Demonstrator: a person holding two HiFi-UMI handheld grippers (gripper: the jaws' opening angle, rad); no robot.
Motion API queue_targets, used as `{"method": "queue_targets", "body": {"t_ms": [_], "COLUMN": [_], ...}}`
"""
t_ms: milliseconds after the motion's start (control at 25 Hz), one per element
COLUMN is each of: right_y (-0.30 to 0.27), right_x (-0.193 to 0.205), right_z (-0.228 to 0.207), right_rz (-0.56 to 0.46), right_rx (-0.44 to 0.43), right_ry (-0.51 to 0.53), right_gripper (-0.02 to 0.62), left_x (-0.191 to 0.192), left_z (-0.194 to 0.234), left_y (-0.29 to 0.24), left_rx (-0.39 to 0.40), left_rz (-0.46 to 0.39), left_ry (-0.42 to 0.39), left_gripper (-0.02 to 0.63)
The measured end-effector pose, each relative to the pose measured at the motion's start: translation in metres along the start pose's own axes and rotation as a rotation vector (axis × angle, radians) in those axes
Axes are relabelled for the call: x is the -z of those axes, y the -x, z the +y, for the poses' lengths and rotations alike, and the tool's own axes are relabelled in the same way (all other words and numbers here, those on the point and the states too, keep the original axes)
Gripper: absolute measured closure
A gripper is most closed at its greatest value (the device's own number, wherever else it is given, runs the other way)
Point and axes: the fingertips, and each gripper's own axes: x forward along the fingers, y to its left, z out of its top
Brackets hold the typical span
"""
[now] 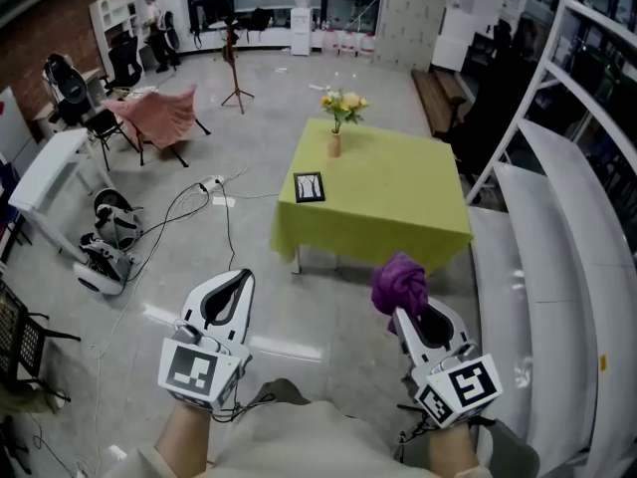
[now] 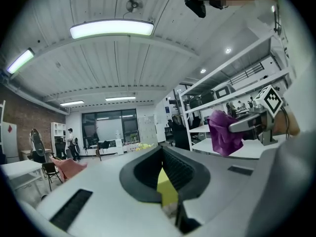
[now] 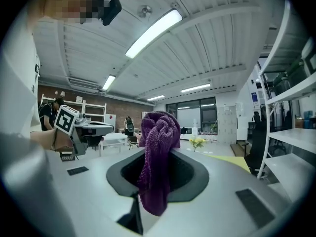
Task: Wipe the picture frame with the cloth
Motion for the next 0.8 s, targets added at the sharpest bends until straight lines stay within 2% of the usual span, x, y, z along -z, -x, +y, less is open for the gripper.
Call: {"method": "queue_targets", "body": {"t_ms": [360, 800], "right_y": [0.004, -0.063], "right_x": [0.008, 0.023], "right_z": [-0.030, -0.059], "right_rz": [-0.005, 0.028], "right_rx": [-0.003, 0.011], "right_ry": [-0.007, 0.008], "right_gripper": [0.506, 0.506], "left_x": [-0.003, 0.020], "left_z": [-0.016, 0.016], "left_y": [-0.019, -0.085], "left_rx": [-0.014, 0.002], "left_rz": [-0.020, -0.038], "left_ry": [0.000, 0.015], "left_gripper": [0.598, 0.598]}}
